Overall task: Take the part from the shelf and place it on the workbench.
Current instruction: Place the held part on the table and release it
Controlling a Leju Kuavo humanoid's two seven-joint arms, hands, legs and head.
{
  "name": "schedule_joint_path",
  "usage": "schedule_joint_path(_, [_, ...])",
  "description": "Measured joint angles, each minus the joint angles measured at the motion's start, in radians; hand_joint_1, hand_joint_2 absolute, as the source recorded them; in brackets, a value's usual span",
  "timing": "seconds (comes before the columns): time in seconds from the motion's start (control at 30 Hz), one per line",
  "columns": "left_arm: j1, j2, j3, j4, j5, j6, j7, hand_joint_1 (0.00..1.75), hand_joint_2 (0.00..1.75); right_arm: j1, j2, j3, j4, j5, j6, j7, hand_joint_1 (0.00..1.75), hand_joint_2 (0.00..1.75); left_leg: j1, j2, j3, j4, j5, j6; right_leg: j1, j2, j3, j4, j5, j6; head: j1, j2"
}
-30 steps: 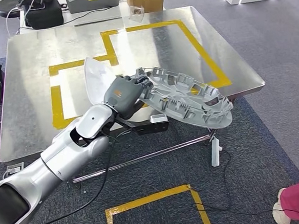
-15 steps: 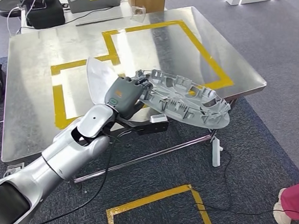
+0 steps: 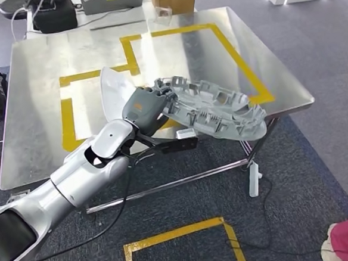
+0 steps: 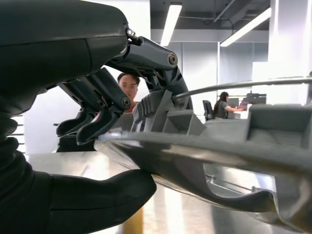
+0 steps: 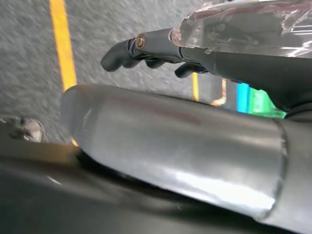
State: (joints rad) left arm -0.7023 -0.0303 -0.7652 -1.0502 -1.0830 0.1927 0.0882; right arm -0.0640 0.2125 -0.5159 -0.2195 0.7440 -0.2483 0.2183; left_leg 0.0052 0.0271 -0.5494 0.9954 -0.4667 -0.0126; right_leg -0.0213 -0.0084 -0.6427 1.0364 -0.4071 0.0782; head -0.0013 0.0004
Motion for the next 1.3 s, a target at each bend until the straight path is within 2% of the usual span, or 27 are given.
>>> schedule_joint_path(0.03, [-0.001, 0.000, 0.000, 0.000, 0.000, 0.000, 0.001, 1.75, 1.75, 0.000, 0.000, 0.000, 0.000, 0.000, 0.000, 0.000, 0.00, 0.00, -0.001, 0.001, -0.003, 0.003, 0.000, -0.002, 0.000, 0.003, -0.001, -0.002, -0.002, -0.008, -0.002, 0.000])
schedule_joint_path(0.07, [-0.001, 0.000, 0.001, 0.000, 0.000, 0.001, 0.003, 1.75, 1.75, 0.000, 0.000, 0.000, 0.000, 0.000, 0.000, 0.000, 0.00, 0.00, -0.001, 0.001, -0.003, 0.001, 0.001, -0.003, 0.001, 0.005, -0.005, 0.002, -0.003, -0.012, -0.004, 0.000])
schedule_joint_path(0.2, [-0.001, -0.001, 0.001, 0.001, 0.000, 0.001, 0.004, 1.75, 1.75, 0.001, 0.000, 0.000, 0.000, 0.000, 0.000, 0.000, 0.00, 0.00, 0.000, 0.003, -0.003, 0.001, 0.000, -0.005, 0.001, 0.007, -0.006, 0.003, -0.004, -0.016, -0.005, 0.000])
schedule_joint_path(0.27, [-0.002, -0.002, 0.001, 0.001, 0.000, 0.000, 0.007, 1.75, 1.75, 0.001, 0.000, -0.001, 0.000, 0.000, 0.000, 0.002, 0.00, 0.00, 0.002, 0.001, -0.006, 0.009, -0.011, -0.011, -0.001, 0.011, -0.005, 0.002, -0.006, -0.024, -0.006, 0.000])
schedule_joint_path(0.33, [0.002, 0.000, 0.002, 0.004, 0.000, 0.001, 0.010, 1.75, 1.75, 0.002, 0.000, -0.003, -0.001, -0.002, 0.000, 0.005, 0.00, 0.00, 0.003, -0.011, -0.093, 0.167, -0.073, -0.015, -0.002, 0.018, -0.003, 0.000, -0.009, -0.038, -0.009, 0.000])
schedule_joint_path(0.37, [0.003, 0.001, 0.003, 0.006, 0.000, 0.001, 0.011, 1.75, 1.75, 0.002, 0.000, -0.004, -0.001, -0.003, 0.001, 0.006, 0.00, 0.00, 0.003, -0.017, -0.134, 0.235, -0.088, -0.015, -0.001, 0.022, -0.001, 0.000, -0.010, -0.043, -0.010, 0.000])
schedule_joint_path(0.4, [0.005, 0.003, 0.004, 0.007, 0.000, 0.001, 0.011, 1.75, 1.75, 0.002, 0.000, -0.006, -0.001, -0.005, 0.002, 0.006, 0.00, 0.00, 0.003, -0.021, -0.166, 0.279, -0.086, -0.013, -0.001, 0.026, 0.001, 0.000, -0.012, -0.046, -0.010, 0.000])
schedule_joint_path(0.47, [0.004, 0.004, 0.004, 0.008, 0.000, 0.001, 0.012, 1.75, 1.75, 0.000, 0.000, -0.008, -0.001, -0.008, 0.005, 0.006, 0.00, 0.00, 0.004, -0.024, -0.123, 0.162, -0.002, -0.008, -0.001, 0.032, 0.005, 0.000, -0.014, -0.043, -0.011, 0.000])
schedule_joint_path(0.5, [0.002, 0.005, 0.004, 0.008, 0.000, 0.001, 0.012, 1.75, 1.75, -0.001, 0.000, -0.008, -0.001, -0.010, 0.006, 0.006, 0.00, 0.00, 0.004, -0.026, -0.098, 0.100, 0.026, -0.007, 0.001, 0.034, 0.005, 0.002, -0.016, -0.040, -0.011, 0.000])
schedule_joint_path(0.53, [0.000, 0.005, 0.004, 0.008, 0.000, 0.002, 0.012, 1.75, 1.75, -0.002, 0.000, -0.008, -0.001, -0.011, 0.007, 0.006, 0.00, 0.00, 0.004, -0.027, -0.079, 0.053, 0.040, -0.008, 0.003, 0.036, 0.003, 0.004, -0.017, -0.037, -0.010, 0.000])
schedule_joint_path(0.57, [-0.001, 0.005, 0.005, 0.008, 0.001, 0.002, 0.012, 1.75, 1.75, -0.002, 0.000, -0.009, -0.001, -0.013, 0.008, 0.006, 0.00, 0.00, 0.005, -0.029, -0.070, 0.029, 0.042, -0.012, 0.006, 0.037, 0.000, 0.006, -0.017, -0.038, -0.010, 0.000])
schedule_joint_path(0.63, [-0.002, 0.004, 0.005, 0.008, 0.003, 0.002, 0.013, 1.75, 1.75, -0.001, 0.000, -0.009, -0.001, -0.014, 0.009, 0.006, 0.00, 0.00, 0.005, -0.031, -0.068, 0.020, 0.037, -0.018, 0.008, 0.036, -0.001, 0.003, -0.015, -0.044, -0.009, 0.000])
schedule_joint_path(0.67, [-0.002, 0.004, 0.005, 0.008, 0.003, 0.002, 0.013, 1.75, 1.75, -0.001, 0.000, -0.010, -0.001, -0.015, 0.010, 0.006, 0.00, 0.00, 0.002, -0.033, -0.069, 0.022, 0.037, -0.014, 0.007, 0.034, 0.003, -0.003, -0.012, -0.042, -0.010, 0.000])
schedule_joint_path(0.77, [-0.002, 0.006, 0.005, 0.008, 0.003, 0.002, 0.013, 1.75, 1.75, -0.001, 0.000, -0.012, -0.001, -0.015, 0.010, 0.006, 0.00, 0.00, -0.001, -0.035, -0.069, 0.020, 0.039, 0.010, 0.000, 0.032, 0.008, -0.019, -0.005, -0.009, -0.010, 0.000])
schedule_joint_path(0.8, [-0.003, 0.005, 0.006, 0.008, 0.003, 0.002, 0.013, 1.75, 1.75, -0.002, 0.000, -0.013, -0.001, -0.015, 0.010, 0.006, 0.00, 0.00, 0.000, -0.033, -0.067, 0.016, 0.041, 0.017, 0.000, 0.030, 0.003, -0.011, -0.012, -0.003, -0.010, 0.000])
schedule_joint_path(0.83, [-0.004, 0.004, 0.006, 0.008, 0.003, 0.002, 0.013, 1.75, 1.75, -0.002, 0.000, -0.013, -0.001, -0.015, 0.010, 0.006, 0.00, 0.00, 0.002, -0.031, -0.065, 0.013, 0.043, 0.023, 0.000, 0.027, -0.011, 0.017, -0.029, -0.001, -0.008, 0.000])
schedule_joint_path(0.87, [-0.005, 0.004, 0.006, 0.008, 0.003, 0.002, 0.013, 1.75, 1.75, -0.002, 0.000, -0.013, -0.002, -0.015, 0.011, 0.006, 0.00, 0.00, 0.003, -0.030, -0.063, 0.011, 0.044, 0.028, 0.000, 0.023, -0.036, 0.069, -0.056, 0.000, -0.007, 0.000])
schedule_joint_path(0.93, [-0.004, 0.004, 0.006, 0.008, 0.003, 0.002, 0.013, 1.75, 1.75, -0.001, 0.000, -0.014, -0.002, -0.015, 0.012, 0.005, 0.00, 0.00, 0.002, -0.028, -0.063, 0.011, 0.043, 0.033, 0.001, 0.018, -0.101, 0.206, -0.113, 0.000, -0.005, 0.000])
schedule_joint_path(0.97, [-0.003, 0.004, 0.005, 0.008, 0.003, 0.002, 0.013, 1.75, 1.75, -0.001, 0.000, -0.014, -0.002, -0.015, 0.013, 0.002, 0.00, 0.00, 0.002, -0.027, -0.062, 0.011, 0.042, 0.033, 0.001, 0.018, -0.125, 0.254, -0.127, 0.000, -0.005, 0.000])
schedule_joint_path(1.0, [-0.002, 0.004, 0.005, 0.008, 0.003, 0.002, 0.013, 1.75, 1.75, -0.002, 0.000, -0.014, -0.002, -0.015, 0.015, -0.002, 0.00, 0.00, 0.001, -0.026, -0.061, 0.011, 0.041, 0.033, 0.001, 0.017, -0.132, 0.265, -0.121, -0.001, -0.005, 0.000])
schedule_joint_path(1.03, [-0.001, 0.004, 0.005, 0.008, 0.003, 0.001, 0.013, 1.75, 1.75, -0.002, 0.000, -0.014, -0.002, -0.015, 0.017, -0.005, 0.00, 0.00, 0.002, -0.026, -0.060, 0.012, 0.040, 0.031, 0.001, 0.015, -0.117, 0.234, -0.097, -0.002, -0.005, 0.000])
schedule_joint_path(1.07, [0.000, 0.004, 0.005, 0.008, 0.003, 0.001, 0.014, 1.75, 1.75, -0.002, 0.000, -0.014, -0.002, -0.015, 0.018, -0.007, 0.00, 0.00, 0.002, -0.026, -0.057, 0.013, 0.037, 0.028, 0.001, 0.010, -0.086, 0.171, -0.061, -0.003, -0.005, 0.000])
schedule_joint_path(1.13, [-0.001, 0.005, 0.005, 0.008, 0.003, 0.001, 0.015, 1.75, 1.75, -0.003, 0.000, -0.015, -0.002, -0.015, 0.020, -0.006, 0.00, 0.00, -0.001, -0.026, -0.057, 0.019, 0.032, 0.018, 0.003, -0.005, -0.021, 0.047, -0.018, -0.005, -0.004, 0.000])
schedule_joint_path(1.17, [-0.001, 0.005, 0.006, 0.008, 0.003, 0.001, 0.016, 1.75, 1.75, -0.003, 0.001, -0.015, -0.002, -0.015, 0.021, -0.005, 0.00, 0.00, -0.003, -0.026, -0.058, 0.022, 0.030, 0.013, 0.004, -0.010, -0.004, 0.015, -0.013, -0.007, -0.005, 0.000])
schedule_joint_path(1.3, [0.000, 0.006, 0.007, 0.008, 0.012, -0.007, 0.027, 1.75, 1.75, -0.002, 0.002, -0.016, -0.002, -0.015, 0.021, -0.004, 0.00, 0.00, -0.004, -0.018, -0.061, 0.026, 0.024, -0.003, 0.007, 0.004, -0.002, 0.006, -0.016, -0.026, -0.011, 0.000])
